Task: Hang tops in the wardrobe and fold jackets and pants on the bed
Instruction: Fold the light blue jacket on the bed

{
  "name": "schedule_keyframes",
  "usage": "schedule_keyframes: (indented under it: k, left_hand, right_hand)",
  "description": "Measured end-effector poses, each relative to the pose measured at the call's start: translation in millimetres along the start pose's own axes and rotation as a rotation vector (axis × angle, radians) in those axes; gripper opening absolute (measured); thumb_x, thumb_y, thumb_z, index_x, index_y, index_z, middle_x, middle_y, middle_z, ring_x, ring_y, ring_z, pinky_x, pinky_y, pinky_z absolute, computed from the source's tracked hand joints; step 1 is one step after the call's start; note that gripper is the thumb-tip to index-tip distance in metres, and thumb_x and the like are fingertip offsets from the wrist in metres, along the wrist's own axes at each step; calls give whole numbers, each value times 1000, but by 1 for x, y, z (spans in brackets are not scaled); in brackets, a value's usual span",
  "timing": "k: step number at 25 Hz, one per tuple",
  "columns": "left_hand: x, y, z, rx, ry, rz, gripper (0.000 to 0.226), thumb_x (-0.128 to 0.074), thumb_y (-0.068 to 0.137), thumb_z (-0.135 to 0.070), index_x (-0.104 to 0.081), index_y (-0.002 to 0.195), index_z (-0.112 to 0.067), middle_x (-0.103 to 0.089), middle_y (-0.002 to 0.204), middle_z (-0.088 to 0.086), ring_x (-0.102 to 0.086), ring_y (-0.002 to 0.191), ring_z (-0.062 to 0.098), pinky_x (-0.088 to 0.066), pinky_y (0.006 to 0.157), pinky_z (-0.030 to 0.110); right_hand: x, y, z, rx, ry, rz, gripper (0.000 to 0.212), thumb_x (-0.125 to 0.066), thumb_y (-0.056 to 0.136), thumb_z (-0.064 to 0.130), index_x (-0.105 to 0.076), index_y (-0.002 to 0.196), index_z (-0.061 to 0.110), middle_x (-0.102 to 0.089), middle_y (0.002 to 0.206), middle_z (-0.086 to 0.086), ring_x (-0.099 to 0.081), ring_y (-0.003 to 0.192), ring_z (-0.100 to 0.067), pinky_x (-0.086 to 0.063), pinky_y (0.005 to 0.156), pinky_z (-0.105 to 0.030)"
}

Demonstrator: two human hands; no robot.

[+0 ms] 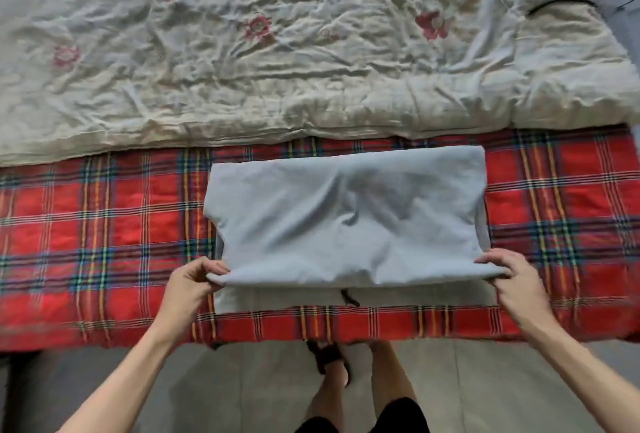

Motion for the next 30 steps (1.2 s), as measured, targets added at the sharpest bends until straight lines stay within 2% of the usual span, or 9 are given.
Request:
schedule_keyframes:
  k: [2, 5, 7, 12, 17, 20, 24, 27, 30]
  left_hand:
    - [-9, 3, 52, 167, -94, -75, 41, -52, 76, 29, -59, 109, 4, -69, 105, 7, -62, 102, 22, -50, 81, 24]
    - [-19, 21, 89, 328, -343, -274, 34, -63, 86, 1, -53, 117, -10, -62, 119, 17, -60, 106, 29, -50, 85, 39]
    - [-27, 24, 84, 311, -270, -371, 50, -82, 78, -16, -54, 120, -10, -64, 113, 11, -62, 101, 25, -50, 93, 41]
    - [-25, -5, 72, 143, -76, -447, 51, -78, 79, 1, -52, 122, -10, -60, 108, 13, -58, 88, 23, -50, 82, 32]
    - [-38, -5, 62, 143, 141, -499, 49, -68, 83, 5, -50, 127, -6, -60, 117, 8, -58, 108, 24, -46, 84, 27]
    - [-52, 10, 24, -128, 500, -526, 56, -64, 86, -6, -44, 139, -6, -43, 145, 17, -39, 135, 33, -32, 113, 46]
    - [-138, 65, -64, -664, 829, -313, 60, -41, 100, -45, -29, 154, -20, -22, 163, 8, -17, 150, 24, -10, 120, 40]
    - [-206, 112, -83, -772, 1032, -114, 64, -25, 98, -57, -30, 155, -26, -23, 163, 5, -17, 151, 26, -7, 121, 43]
    - [-193, 147, -46, -766, 1202, -92, 70, -19, 96, -62, -27, 155, -26, -26, 162, 3, -20, 151, 28, -5, 120, 44]
  right_hand:
    - [-14, -8, -31, -146, 86, 13, 52, -40, 84, -19, -67, 85, 25, -66, 113, -22, -65, 103, -30, -50, 74, -7]
    - [-29, -4, -44, -253, 144, -83, 17, -50, 96, 7, -63, 106, 13, -65, 118, -21, -62, 97, -24, -54, 78, -30]
    - [-35, -4, -42, -211, 39, -100, 35, -69, 89, 18, -58, 123, 15, -63, 118, -8, -58, 105, -22, -45, 89, -36]
    - [-28, -18, -43, -109, -67, -105, 37, -64, 91, 6, -56, 126, 10, -60, 117, -5, -55, 117, -29, -39, 89, -34]
    - [-39, -13, -43, -71, -202, -75, 45, -60, 89, -4, -49, 132, 5, -51, 133, -19, -52, 118, -37, -41, 98, -43]
    - [-37, 0, -9, 86, -380, -273, 53, -52, 85, -7, -46, 136, 6, -38, 136, -21, -48, 114, -41, -42, 96, -48]
    - [-104, 52, 105, 614, -520, -242, 51, -48, 96, 32, -47, 144, 16, -40, 150, -13, -38, 136, -31, -28, 111, -48]
    - [-180, 81, 141, 885, -695, -120, 55, -39, 98, 47, -47, 146, 21, -43, 153, -9, -37, 143, -28, -19, 117, -48]
    - [-169, 124, 90, 816, -882, -112, 60, -31, 99, 52, -41, 150, 23, -40, 155, -9, -32, 145, -31, -14, 120, -49]
Point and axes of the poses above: each hand's wrist, its own y-axis towards the middle knuckle, its own x-axis out of the back of the hand, z = x × y, the point moved 5 cm from there along y, towards the middle knuckle
